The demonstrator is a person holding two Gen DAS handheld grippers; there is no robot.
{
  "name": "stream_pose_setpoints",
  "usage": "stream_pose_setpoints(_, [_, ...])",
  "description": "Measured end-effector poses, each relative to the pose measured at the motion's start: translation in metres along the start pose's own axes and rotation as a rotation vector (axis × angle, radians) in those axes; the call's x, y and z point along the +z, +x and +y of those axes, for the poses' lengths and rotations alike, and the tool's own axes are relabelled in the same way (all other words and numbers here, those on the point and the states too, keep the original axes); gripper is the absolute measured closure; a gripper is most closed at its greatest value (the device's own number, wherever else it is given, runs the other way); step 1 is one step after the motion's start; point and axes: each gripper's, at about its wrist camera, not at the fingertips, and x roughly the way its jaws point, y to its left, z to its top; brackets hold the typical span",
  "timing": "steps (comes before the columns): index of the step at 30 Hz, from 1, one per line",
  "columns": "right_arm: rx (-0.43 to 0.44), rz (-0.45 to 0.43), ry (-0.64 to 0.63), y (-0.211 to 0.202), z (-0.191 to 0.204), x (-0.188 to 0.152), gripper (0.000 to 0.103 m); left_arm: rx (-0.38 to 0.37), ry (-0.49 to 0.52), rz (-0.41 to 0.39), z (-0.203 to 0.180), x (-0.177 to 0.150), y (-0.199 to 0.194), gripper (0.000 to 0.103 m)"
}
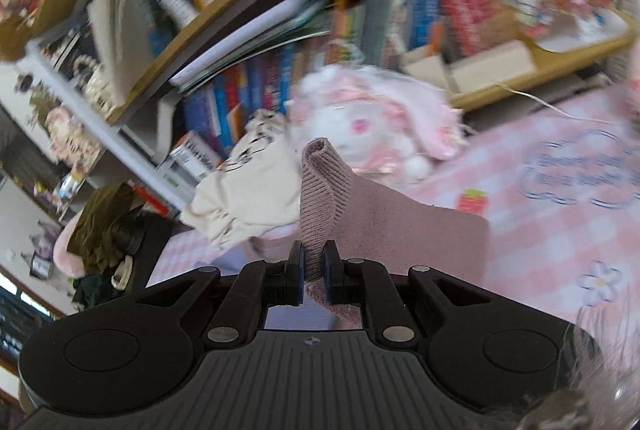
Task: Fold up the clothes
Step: 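Lift the mauve sleeve with the right gripper and carry it over the sweater chest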
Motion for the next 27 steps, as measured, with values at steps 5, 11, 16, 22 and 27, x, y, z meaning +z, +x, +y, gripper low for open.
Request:
stream_pose_setpoints(5, [0.009,0.011,-0.054,0.027,0.047,-0.006,0.094,-0.030,0.017,-0.036,0.022,0.004,-0.003,0.010])
stream_pose_setpoints(11, [0.015,0.005,-0.109,0.062,0.098,-0.016,0.094,-0.064,0.048,-0.043,0.041,0.009,0.001,0.009])
stream_pose_setpoints(16, [0.019,0.005,-0.129,0.091,0.132,-0.027,0.094,-0.075,0.081,-0.036,0.053,0.009,0.004,0.009])
stream_pose_setpoints(22, [0.040,0.035,-0.149,0.121,0.161,-0.044,0.094,-0.074,0.103,-0.027,0.068,0.009,0.007,0.009])
stream_pose_setpoints(27, [0.030,0.106,-0.166,0.149,0.171,-0.058,0.094,-0.056,0.085,-0.021,0.082,0.008,0.008,0.009])
